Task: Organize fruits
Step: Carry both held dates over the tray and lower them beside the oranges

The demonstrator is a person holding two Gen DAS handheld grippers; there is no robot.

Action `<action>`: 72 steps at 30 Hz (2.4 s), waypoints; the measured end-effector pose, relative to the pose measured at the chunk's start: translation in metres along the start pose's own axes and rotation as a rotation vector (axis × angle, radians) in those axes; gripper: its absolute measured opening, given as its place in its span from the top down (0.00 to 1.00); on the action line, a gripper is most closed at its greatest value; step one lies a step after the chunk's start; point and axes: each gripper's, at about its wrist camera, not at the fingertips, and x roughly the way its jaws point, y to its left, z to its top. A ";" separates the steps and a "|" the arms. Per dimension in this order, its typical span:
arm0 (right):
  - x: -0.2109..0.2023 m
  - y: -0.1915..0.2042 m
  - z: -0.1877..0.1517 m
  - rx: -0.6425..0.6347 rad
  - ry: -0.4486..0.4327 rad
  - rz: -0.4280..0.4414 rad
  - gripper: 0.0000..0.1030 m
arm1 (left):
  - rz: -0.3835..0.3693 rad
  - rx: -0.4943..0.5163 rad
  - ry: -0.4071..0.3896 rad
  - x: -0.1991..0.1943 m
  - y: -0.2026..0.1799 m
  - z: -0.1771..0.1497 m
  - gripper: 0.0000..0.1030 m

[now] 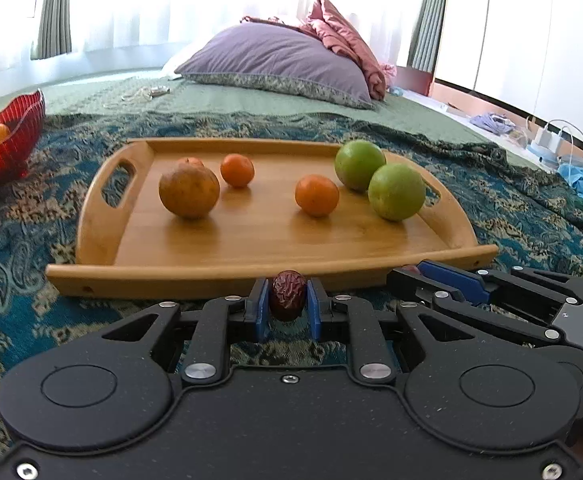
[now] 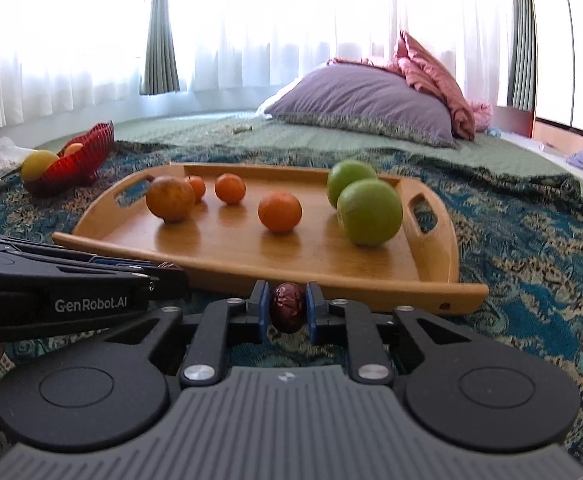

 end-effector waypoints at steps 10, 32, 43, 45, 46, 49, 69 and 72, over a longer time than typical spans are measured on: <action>0.004 0.001 0.019 0.020 -0.033 0.004 0.78 | 0.017 -0.003 -0.036 0.000 0.010 0.021 0.81; 0.055 0.004 0.038 0.033 0.018 -0.008 0.78 | 0.018 -0.037 0.005 0.052 0.029 0.040 0.81; 0.071 0.000 0.039 0.052 0.049 -0.022 0.78 | 0.047 -0.033 0.024 0.071 0.031 0.043 0.81; 0.073 -0.002 0.039 0.059 0.055 -0.024 0.78 | 0.050 -0.030 0.026 0.073 0.032 0.043 0.81; 0.074 -0.002 0.039 0.062 0.057 -0.025 0.78 | 0.052 -0.029 0.026 0.074 0.032 0.042 0.81; 0.077 -0.004 0.039 0.067 0.065 -0.026 0.78 | 0.055 -0.027 0.026 0.076 0.033 0.043 0.81; 0.094 -0.009 0.044 0.088 0.097 -0.019 0.78 | 0.078 -0.028 0.023 0.096 0.042 0.051 0.81; 0.095 -0.009 0.045 0.082 0.097 -0.018 0.78 | 0.081 -0.024 0.022 0.097 0.041 0.052 0.81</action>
